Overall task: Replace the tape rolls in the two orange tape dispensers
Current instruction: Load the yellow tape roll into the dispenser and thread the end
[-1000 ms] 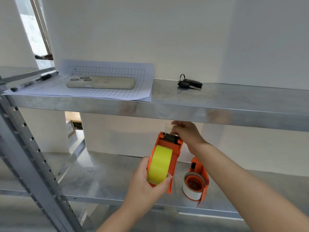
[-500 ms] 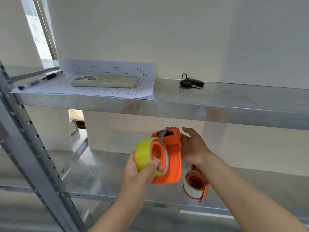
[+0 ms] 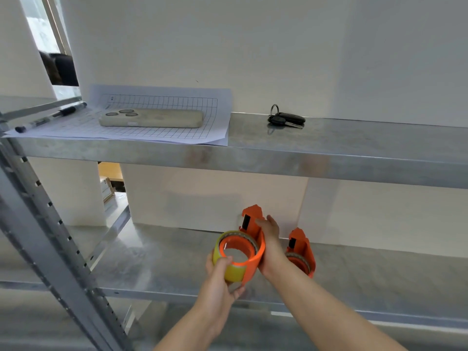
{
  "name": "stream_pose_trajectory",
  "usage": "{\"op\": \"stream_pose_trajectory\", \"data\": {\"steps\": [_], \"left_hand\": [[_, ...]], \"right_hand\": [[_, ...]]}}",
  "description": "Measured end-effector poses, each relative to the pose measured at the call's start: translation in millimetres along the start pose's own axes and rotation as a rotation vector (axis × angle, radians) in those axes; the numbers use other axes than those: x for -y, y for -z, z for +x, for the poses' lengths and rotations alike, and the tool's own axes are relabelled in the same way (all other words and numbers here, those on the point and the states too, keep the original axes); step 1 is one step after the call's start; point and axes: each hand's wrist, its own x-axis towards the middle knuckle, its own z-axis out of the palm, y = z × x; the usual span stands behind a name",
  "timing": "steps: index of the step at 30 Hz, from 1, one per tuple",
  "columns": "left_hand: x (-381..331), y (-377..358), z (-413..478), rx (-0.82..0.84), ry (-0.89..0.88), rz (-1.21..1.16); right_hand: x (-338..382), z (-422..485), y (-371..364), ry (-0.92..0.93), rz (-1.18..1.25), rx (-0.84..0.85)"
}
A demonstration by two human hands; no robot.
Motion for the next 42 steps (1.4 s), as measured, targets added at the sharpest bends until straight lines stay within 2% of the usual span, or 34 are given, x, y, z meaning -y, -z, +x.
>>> {"op": "stream_pose_trajectory", "data": {"steps": [3,6,8,11,18,20,24,26,33,42], "left_hand": [[6,14,0,0.008,0.088,0.045],[10,24,4,0.013,0.143,-0.013],[9,29,7,-0.013,0.134,-0.072],[10,32,16,-0.043,0.118,-0.129],[25,27,39,0.006,0.157,-0.157],[32,30,46,0.016,0.162,-0.026],[37,40,59,-0.036,0.157,0.522],[33,39,60,-0.087,0.145,0.711],[35,39,71,-0.124,0.092,0.904],[38,44,83,-0.151,0.151,1.145]], "right_hand": [[-18,5,3,-0.039,-0.143,-0.104],[-55,42,25,-0.025,-0.301,-0.194],[-68,47,33,-0.050,-0.324,-0.243],[-67,19,25,-0.099,-0.337,-0.157],[-71,-5,23,0.090,-0.501,-0.095],[-74,0,26,0.103,-0.528,-0.079],[-80,9,33,0.095,-0.594,-0.065],[-84,12,35,0.082,-0.603,-0.064],[-92,23,38,0.073,-0.642,-0.093],[-92,27,38,0.018,-0.807,-0.064]]}}
